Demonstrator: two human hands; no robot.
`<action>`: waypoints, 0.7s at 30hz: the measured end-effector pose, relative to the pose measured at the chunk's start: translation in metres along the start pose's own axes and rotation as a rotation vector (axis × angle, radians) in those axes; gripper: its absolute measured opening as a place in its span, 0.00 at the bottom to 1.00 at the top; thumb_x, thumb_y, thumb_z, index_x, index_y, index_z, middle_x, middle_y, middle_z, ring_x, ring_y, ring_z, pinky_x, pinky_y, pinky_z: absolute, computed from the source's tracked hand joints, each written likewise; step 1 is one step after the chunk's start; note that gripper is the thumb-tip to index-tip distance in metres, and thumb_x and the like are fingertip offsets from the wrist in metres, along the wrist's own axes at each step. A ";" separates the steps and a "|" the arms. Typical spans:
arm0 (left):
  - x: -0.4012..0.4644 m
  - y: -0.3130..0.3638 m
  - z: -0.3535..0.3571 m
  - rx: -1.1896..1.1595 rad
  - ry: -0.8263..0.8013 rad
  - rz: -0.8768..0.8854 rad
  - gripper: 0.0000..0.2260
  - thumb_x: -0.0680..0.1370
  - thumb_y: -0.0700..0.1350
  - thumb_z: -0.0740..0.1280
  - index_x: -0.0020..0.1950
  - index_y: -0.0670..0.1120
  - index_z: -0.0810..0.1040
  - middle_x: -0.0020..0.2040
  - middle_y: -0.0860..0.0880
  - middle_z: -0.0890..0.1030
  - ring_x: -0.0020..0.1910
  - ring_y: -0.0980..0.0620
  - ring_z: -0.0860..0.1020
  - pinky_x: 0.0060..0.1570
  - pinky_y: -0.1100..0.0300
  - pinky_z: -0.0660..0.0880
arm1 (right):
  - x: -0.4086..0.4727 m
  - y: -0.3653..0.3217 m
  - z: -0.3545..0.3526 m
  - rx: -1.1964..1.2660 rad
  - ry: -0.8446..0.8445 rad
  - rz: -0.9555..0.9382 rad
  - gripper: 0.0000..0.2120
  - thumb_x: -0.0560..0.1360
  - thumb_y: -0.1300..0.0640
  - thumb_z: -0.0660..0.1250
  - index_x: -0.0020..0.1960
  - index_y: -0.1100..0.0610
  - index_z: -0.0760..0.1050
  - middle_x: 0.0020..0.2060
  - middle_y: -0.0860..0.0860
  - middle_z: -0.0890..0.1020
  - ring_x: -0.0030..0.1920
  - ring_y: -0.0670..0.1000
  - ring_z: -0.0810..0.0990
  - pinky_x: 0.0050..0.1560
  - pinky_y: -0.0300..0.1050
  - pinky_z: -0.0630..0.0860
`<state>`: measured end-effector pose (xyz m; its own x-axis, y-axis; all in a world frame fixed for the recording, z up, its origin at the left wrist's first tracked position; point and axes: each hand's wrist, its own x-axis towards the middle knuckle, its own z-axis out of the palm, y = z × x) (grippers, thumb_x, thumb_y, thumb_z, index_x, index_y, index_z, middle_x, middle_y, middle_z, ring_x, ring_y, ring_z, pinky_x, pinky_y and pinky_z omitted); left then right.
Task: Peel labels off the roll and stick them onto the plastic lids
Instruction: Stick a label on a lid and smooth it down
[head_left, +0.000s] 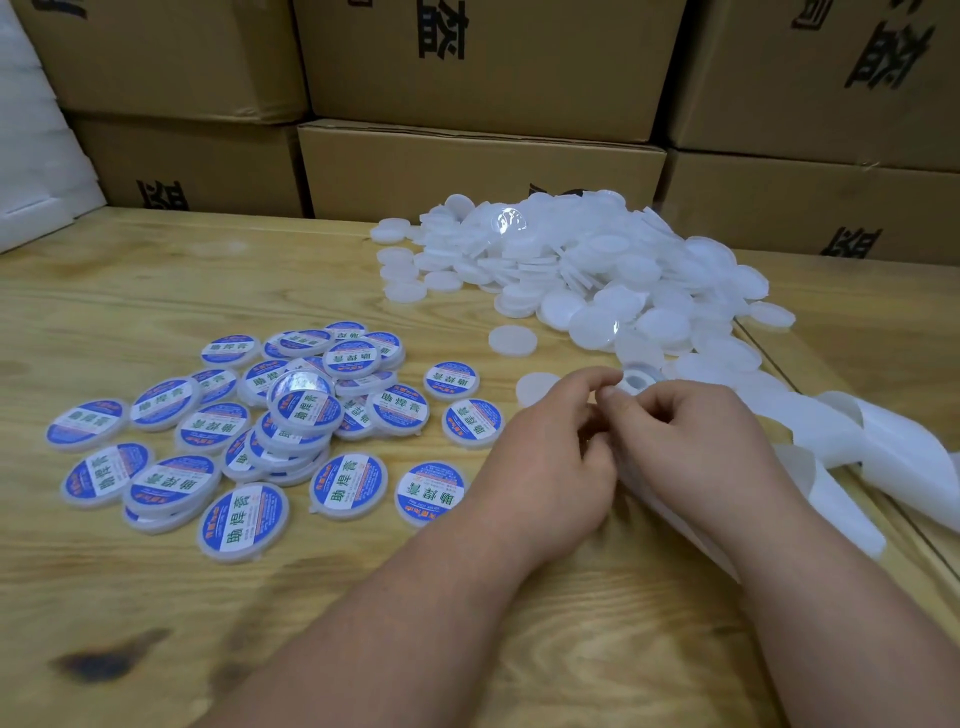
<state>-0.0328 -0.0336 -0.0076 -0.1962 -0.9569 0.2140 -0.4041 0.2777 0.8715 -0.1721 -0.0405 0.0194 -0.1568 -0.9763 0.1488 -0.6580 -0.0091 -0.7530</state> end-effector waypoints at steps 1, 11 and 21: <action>0.001 0.000 0.000 -0.016 0.004 -0.001 0.24 0.79 0.40 0.61 0.68 0.65 0.68 0.52 0.60 0.85 0.50 0.64 0.81 0.48 0.74 0.72 | 0.001 0.001 0.000 0.020 0.001 0.021 0.17 0.75 0.42 0.69 0.35 0.53 0.80 0.28 0.45 0.82 0.31 0.44 0.79 0.33 0.46 0.72; 0.002 0.002 0.000 -0.094 -0.036 -0.020 0.23 0.78 0.40 0.62 0.66 0.64 0.70 0.48 0.63 0.85 0.46 0.62 0.82 0.49 0.65 0.75 | 0.004 0.003 -0.008 0.087 -0.055 0.142 0.05 0.74 0.48 0.70 0.46 0.48 0.79 0.33 0.46 0.85 0.35 0.47 0.82 0.38 0.46 0.75; 0.004 0.000 0.002 -0.119 0.046 -0.030 0.12 0.79 0.41 0.65 0.54 0.59 0.76 0.46 0.57 0.82 0.39 0.60 0.80 0.42 0.67 0.77 | 0.004 0.003 -0.012 0.027 -0.117 0.090 0.08 0.73 0.56 0.67 0.48 0.44 0.77 0.31 0.46 0.82 0.24 0.39 0.75 0.32 0.43 0.67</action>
<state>-0.0352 -0.0372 -0.0081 -0.1435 -0.9682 0.2047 -0.2996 0.2397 0.9235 -0.1833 -0.0420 0.0259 -0.1268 -0.9919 0.0052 -0.6251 0.0759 -0.7769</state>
